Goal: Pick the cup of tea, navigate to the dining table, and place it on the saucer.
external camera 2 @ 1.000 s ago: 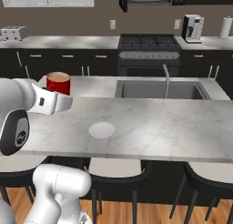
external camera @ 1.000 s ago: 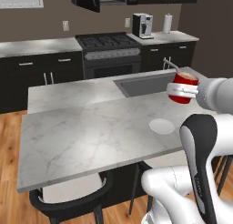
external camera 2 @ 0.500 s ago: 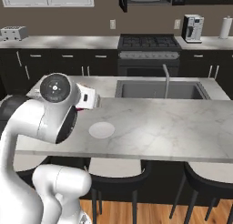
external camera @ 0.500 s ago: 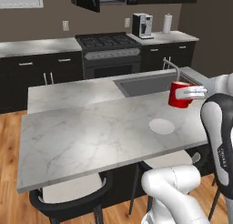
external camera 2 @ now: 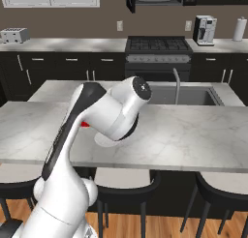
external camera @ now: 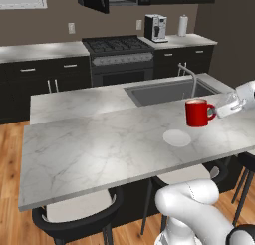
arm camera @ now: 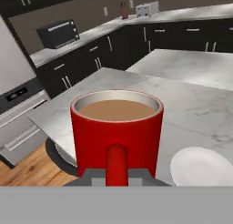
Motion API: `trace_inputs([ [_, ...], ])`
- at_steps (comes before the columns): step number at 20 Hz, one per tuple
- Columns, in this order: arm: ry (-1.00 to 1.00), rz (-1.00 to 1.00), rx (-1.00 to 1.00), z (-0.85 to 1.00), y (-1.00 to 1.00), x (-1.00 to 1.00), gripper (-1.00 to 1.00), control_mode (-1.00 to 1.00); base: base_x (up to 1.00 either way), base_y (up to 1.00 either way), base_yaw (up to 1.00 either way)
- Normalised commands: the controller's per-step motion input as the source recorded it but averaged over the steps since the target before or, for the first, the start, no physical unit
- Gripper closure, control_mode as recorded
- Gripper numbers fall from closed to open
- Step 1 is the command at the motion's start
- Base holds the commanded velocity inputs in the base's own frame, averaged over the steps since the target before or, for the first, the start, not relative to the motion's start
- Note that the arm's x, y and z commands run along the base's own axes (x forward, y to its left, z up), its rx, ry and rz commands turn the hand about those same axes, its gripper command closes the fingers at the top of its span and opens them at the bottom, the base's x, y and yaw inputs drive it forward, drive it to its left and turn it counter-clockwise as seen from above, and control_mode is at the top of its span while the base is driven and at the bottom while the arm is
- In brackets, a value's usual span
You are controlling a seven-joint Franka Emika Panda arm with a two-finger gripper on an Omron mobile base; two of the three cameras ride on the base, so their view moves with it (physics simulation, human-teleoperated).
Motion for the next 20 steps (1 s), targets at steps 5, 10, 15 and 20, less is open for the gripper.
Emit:
trace_inputs([
  [5,0.00,0.43,0.06,-0.44,-0.09,0.15,1.00,-1.00,0.00,0.00,0.00],
  [10,-0.04,0.17,0.15,-0.42,-0.09,0.02,1.00,-1.00,0.00,0.00,0.00],
  [15,-0.08,0.01,0.16,-0.21,0.00,0.13,1.00,-1.00,0.00,0.00,0.00],
  [20,-0.05,0.00,0.05,-0.24,0.01,0.06,1.00,-1.00,0.00,0.00,0.00],
])
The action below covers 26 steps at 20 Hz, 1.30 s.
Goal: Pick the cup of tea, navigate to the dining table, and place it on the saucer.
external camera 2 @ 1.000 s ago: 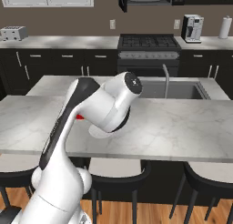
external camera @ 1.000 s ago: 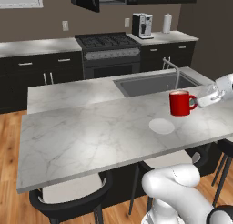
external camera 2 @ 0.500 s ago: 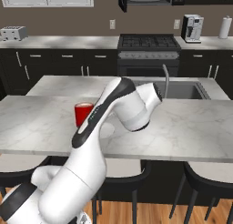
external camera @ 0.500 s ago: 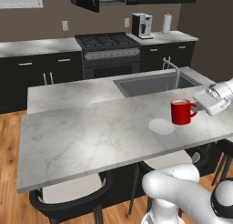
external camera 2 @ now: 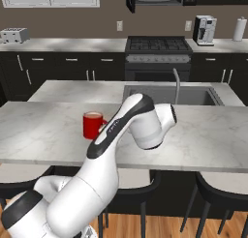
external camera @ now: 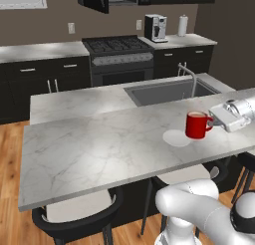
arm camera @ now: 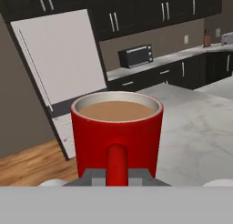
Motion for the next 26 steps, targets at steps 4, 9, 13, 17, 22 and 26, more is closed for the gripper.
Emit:
trace_inputs([
  [4,-0.04,0.00,-0.03,-0.11,0.03,0.23,1.00,-1.00,0.00,0.00,0.00],
  [9,-0.02,0.00,-0.04,-0.01,-0.07,0.28,1.00,-1.00,0.00,0.00,0.00],
  [13,-0.02,0.00,0.00,-0.09,-0.12,0.28,1.00,-1.00,0.00,0.00,0.00],
  [17,-0.01,0.00,0.00,-0.27,-0.11,0.34,1.00,-1.00,0.00,0.00,0.00],
  [22,-0.05,0.00,0.00,-0.34,-0.05,0.13,1.00,-1.00,0.00,0.00,0.00],
  [26,-0.03,0.00,0.00,-0.21,0.00,0.16,1.00,-1.00,0.00,0.00,0.00],
])
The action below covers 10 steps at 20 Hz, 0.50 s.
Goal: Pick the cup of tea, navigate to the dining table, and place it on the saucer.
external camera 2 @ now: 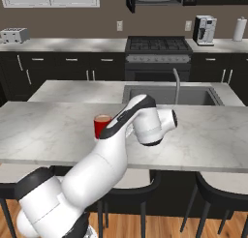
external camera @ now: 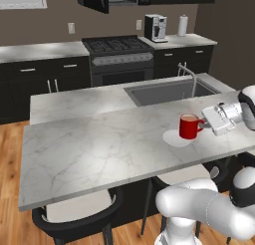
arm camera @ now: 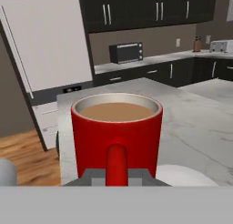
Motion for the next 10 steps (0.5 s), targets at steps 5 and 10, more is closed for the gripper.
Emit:
trace_inputs([
  [5,-0.03,0.00,0.00,-0.02,0.00,0.08,1.00,-1.00,0.00,0.00,0.00],
  [10,-0.03,0.00,0.00,-0.14,0.00,0.19,1.00,-1.00,0.00,0.00,0.00],
])
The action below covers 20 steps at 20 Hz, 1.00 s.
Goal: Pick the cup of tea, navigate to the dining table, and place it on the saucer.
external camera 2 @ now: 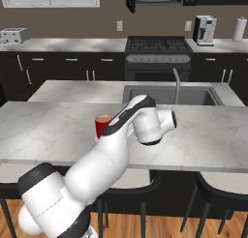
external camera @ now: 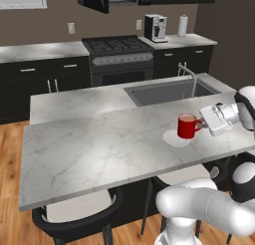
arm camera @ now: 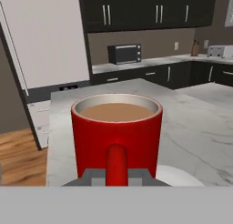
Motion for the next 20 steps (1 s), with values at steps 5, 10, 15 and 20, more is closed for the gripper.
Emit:
trace_inputs([
  [5,-0.02,0.00,0.00,-0.32,0.00,0.11,1.00,-1.00,0.00,0.00,0.00],
  [10,0.00,0.00,0.00,-0.29,0.00,0.30,1.00,-1.00,0.00,0.00,0.00],
  [15,0.00,0.00,0.00,-0.12,0.00,0.33,1.00,-1.00,0.00,0.00,0.00],
  [20,0.00,0.00,0.00,-0.07,0.00,0.36,1.00,-1.00,0.00,0.00,0.00],
])
